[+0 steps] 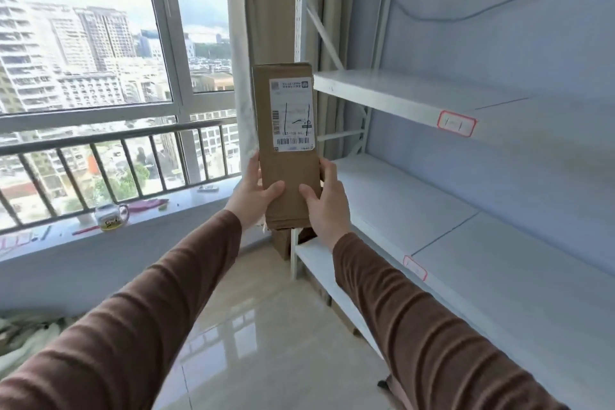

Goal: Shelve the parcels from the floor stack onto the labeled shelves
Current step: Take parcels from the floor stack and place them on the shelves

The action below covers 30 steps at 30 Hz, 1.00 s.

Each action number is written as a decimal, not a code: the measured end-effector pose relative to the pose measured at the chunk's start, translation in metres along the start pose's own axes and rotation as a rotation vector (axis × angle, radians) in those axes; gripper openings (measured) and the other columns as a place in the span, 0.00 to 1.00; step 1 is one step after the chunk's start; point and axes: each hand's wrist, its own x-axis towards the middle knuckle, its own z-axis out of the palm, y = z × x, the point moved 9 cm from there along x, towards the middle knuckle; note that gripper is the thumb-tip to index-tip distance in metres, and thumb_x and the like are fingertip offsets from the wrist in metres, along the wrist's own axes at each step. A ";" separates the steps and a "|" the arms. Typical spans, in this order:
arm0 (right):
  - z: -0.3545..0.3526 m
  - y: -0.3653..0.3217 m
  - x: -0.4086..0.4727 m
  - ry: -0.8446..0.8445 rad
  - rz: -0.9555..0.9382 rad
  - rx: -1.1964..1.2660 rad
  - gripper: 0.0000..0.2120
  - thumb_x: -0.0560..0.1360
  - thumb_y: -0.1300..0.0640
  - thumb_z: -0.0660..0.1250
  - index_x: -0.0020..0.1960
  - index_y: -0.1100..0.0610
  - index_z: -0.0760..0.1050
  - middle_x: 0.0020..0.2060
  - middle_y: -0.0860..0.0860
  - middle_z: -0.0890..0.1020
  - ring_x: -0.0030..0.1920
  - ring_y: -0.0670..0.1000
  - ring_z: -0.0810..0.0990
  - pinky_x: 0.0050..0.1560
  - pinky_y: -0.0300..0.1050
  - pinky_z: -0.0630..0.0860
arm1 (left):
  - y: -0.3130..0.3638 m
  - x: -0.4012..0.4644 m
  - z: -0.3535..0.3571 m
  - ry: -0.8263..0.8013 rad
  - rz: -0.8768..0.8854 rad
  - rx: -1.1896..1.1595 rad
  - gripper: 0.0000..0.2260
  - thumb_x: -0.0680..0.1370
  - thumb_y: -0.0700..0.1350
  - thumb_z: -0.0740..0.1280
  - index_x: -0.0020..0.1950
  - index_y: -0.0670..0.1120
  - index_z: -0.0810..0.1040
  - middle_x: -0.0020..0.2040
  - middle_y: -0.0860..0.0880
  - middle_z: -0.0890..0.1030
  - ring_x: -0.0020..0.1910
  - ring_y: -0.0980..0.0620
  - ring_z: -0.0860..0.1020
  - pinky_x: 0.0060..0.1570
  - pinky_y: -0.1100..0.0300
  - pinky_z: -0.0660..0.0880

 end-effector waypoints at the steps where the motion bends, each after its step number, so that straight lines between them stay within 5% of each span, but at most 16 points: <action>1: 0.003 -0.007 0.020 0.019 -0.027 -0.005 0.27 0.80 0.56 0.68 0.75 0.46 0.62 0.62 0.53 0.78 0.61 0.52 0.77 0.61 0.50 0.78 | 0.007 0.021 -0.004 -0.005 0.033 -0.022 0.35 0.81 0.37 0.67 0.79 0.61 0.55 0.69 0.46 0.76 0.56 0.53 0.82 0.50 0.56 0.83; 4: 0.008 -0.030 0.076 0.085 -0.117 -0.033 0.28 0.80 0.57 0.68 0.76 0.47 0.62 0.63 0.52 0.78 0.62 0.52 0.76 0.63 0.50 0.76 | 0.027 0.079 -0.015 -0.026 0.115 -0.085 0.36 0.81 0.32 0.66 0.81 0.54 0.52 0.70 0.43 0.73 0.52 0.58 0.80 0.41 0.66 0.80; 9: 0.014 -0.054 0.158 0.188 -0.171 -0.063 0.27 0.80 0.60 0.69 0.75 0.52 0.64 0.64 0.51 0.77 0.62 0.50 0.75 0.65 0.46 0.74 | 0.051 0.174 -0.032 -0.085 0.233 -0.076 0.37 0.79 0.35 0.69 0.80 0.57 0.54 0.71 0.47 0.74 0.64 0.50 0.78 0.60 0.49 0.80; 12: 0.011 -0.062 0.200 0.274 -0.183 -0.117 0.26 0.79 0.60 0.69 0.74 0.53 0.65 0.64 0.53 0.79 0.62 0.54 0.77 0.63 0.48 0.75 | 0.063 0.225 -0.029 -0.134 0.287 -0.066 0.37 0.79 0.35 0.69 0.79 0.57 0.53 0.70 0.47 0.76 0.64 0.51 0.79 0.58 0.56 0.80; 17: 0.001 -0.058 0.262 0.352 -0.177 -0.170 0.27 0.79 0.59 0.69 0.74 0.50 0.64 0.61 0.53 0.80 0.61 0.56 0.76 0.63 0.57 0.77 | 0.076 0.300 -0.011 -0.222 0.359 -0.098 0.37 0.80 0.34 0.68 0.81 0.54 0.51 0.70 0.46 0.76 0.64 0.52 0.79 0.61 0.49 0.80; 21: -0.011 -0.045 0.310 0.367 -0.170 -0.225 0.32 0.80 0.57 0.68 0.81 0.50 0.59 0.64 0.55 0.78 0.64 0.56 0.75 0.67 0.51 0.73 | 0.080 0.358 0.009 -0.279 0.402 -0.114 0.38 0.79 0.37 0.70 0.81 0.56 0.52 0.70 0.47 0.76 0.67 0.49 0.77 0.64 0.45 0.78; 26: -0.014 -0.009 0.370 0.365 -0.166 -0.249 0.34 0.79 0.56 0.68 0.80 0.44 0.58 0.64 0.51 0.80 0.62 0.55 0.78 0.63 0.56 0.78 | 0.072 0.422 0.035 -0.306 0.427 -0.097 0.38 0.80 0.35 0.69 0.81 0.56 0.52 0.70 0.46 0.77 0.65 0.48 0.79 0.61 0.49 0.79; 30: -0.022 0.007 0.403 0.395 -0.178 -0.275 0.32 0.79 0.59 0.69 0.80 0.50 0.61 0.68 0.52 0.77 0.65 0.56 0.75 0.67 0.56 0.74 | 0.057 0.467 0.055 -0.336 0.406 -0.106 0.36 0.80 0.36 0.70 0.79 0.56 0.55 0.68 0.46 0.79 0.65 0.47 0.80 0.63 0.45 0.78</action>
